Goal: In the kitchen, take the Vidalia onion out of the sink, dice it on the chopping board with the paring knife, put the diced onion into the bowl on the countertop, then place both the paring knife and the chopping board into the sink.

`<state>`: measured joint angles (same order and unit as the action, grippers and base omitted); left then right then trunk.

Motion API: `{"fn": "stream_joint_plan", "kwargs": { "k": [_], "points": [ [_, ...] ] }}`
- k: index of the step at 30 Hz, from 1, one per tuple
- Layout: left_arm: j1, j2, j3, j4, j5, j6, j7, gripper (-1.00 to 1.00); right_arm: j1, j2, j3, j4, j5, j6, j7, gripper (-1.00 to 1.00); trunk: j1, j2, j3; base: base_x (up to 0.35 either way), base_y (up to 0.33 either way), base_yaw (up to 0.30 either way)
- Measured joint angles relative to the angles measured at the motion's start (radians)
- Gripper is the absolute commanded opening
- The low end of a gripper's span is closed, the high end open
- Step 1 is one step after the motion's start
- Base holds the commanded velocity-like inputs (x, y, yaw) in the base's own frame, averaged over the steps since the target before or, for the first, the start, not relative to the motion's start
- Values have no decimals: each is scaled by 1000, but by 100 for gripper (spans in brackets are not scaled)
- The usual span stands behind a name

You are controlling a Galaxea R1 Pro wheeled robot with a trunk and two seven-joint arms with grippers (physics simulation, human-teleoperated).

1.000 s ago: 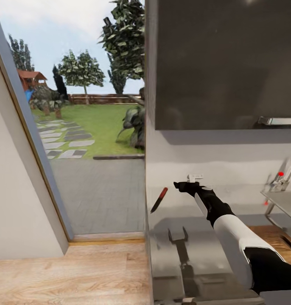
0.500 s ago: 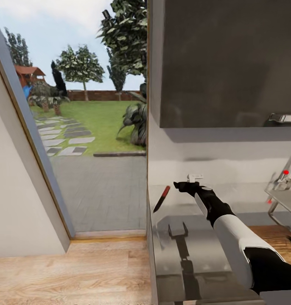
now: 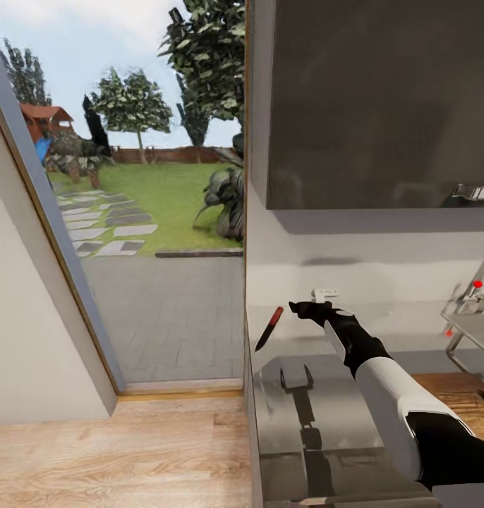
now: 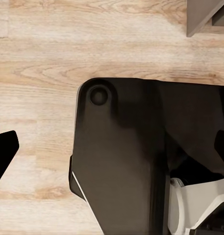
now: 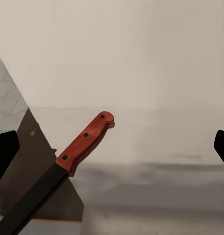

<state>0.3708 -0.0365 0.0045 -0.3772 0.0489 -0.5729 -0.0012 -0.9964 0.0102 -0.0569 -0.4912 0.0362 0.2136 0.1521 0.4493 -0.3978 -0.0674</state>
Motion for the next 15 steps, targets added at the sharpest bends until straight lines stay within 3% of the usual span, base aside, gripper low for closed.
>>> {"fn": "stream_joint_plan", "kwargs": {
  "k": [15],
  "points": [
    [0,0,0,0,0,0,0,100,0,-1,0,-3,0,0,0,100,0,0,0,0,0,0]
  ]
}}
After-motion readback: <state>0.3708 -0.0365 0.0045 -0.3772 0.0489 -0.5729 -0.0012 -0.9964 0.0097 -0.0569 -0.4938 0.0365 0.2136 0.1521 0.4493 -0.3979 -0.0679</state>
